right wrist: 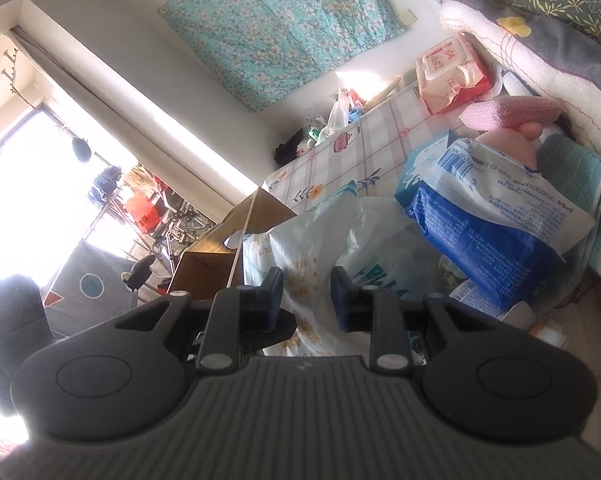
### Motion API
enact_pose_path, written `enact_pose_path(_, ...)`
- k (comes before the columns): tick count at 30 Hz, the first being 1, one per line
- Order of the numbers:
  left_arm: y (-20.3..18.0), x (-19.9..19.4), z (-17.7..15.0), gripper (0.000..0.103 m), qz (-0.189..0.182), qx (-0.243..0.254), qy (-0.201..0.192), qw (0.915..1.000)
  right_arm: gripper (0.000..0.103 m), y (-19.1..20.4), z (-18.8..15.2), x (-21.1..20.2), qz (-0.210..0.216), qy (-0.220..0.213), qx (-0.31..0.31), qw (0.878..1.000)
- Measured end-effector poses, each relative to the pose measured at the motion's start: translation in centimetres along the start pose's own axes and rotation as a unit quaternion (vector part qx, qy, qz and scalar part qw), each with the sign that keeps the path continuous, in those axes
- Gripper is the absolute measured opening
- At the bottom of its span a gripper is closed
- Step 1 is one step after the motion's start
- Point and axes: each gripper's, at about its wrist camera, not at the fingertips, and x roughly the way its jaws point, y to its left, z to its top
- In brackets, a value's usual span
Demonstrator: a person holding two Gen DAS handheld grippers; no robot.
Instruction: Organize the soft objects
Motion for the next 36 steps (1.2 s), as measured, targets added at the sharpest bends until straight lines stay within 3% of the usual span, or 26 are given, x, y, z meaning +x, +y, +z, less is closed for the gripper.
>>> enact_pose_path(8,6.7,-7.2,0.0,0.026,0.046,-0.047,-0.052,0.9965,0.026,9.7,-0.1,3.6,0.048,0.029,-0.042,0.998)
enact_pose_path(15,15.7,-9.8,0.5,0.026,0.109,-0.103,-0.048,0.9875,0.027,18.2,-0.3,12.9,0.083,0.111,-0.063,0.988)
enact_pose_path(22,24.2,-5.4,0.6,0.026,0.118,-0.145,0.014,0.9823,0.027,20.3,-1.4,22.1,0.036,0.169,-0.058,0.983)
enact_pose_path(28,28.0,0.4,1.3,0.026,0.125,-0.136,0.066,0.9806,0.030,18.6,-0.6,27.9,-0.009,0.164,-0.062,0.984)
enact_pose_path(32,29.3,4.2,1.9,0.026,0.145,-0.118,0.105,0.9768,0.033,17.5,1.0,28.5,-0.026,0.142,-0.083,0.986)
enact_pose_path(36,30.1,5.6,1.7,0.028,0.140,-0.120,0.128,0.9744,0.033,16.6,2.2,25.9,-0.015,0.114,-0.090,0.989)
